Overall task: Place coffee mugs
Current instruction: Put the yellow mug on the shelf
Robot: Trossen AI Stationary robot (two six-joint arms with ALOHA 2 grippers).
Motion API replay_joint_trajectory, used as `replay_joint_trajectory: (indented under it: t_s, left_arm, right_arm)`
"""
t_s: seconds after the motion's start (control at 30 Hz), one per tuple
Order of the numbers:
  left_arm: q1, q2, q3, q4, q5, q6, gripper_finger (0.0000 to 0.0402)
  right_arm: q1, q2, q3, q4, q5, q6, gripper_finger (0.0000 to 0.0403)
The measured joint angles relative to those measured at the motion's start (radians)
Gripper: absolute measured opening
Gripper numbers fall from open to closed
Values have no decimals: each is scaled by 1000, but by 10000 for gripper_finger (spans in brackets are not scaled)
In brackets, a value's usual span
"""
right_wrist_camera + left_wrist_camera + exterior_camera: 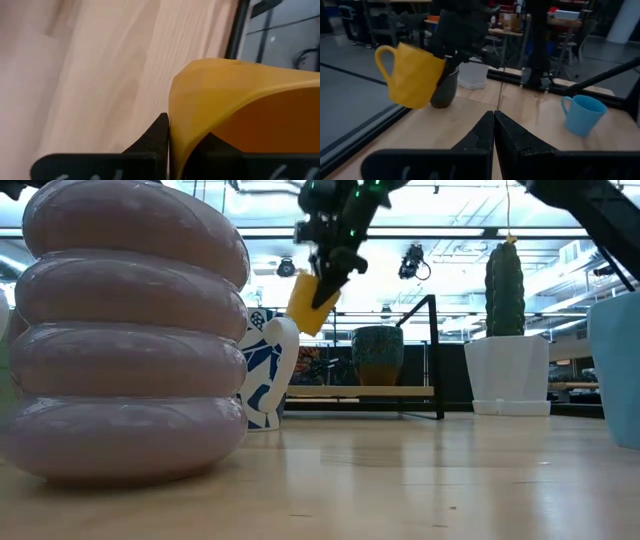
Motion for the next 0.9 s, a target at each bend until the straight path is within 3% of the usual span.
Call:
replay_joint_trajectory:
  t_s: [0.53,0.9]
  left_arm:
    - [34,25,0,-2,4,-36,16]
    - [34,24,0,-1,75,-45,16]
  right_arm:
    - [-57,117,0,-68,-48,-26,38]
    - [-57,136,-2,-94,-39,-14,44]
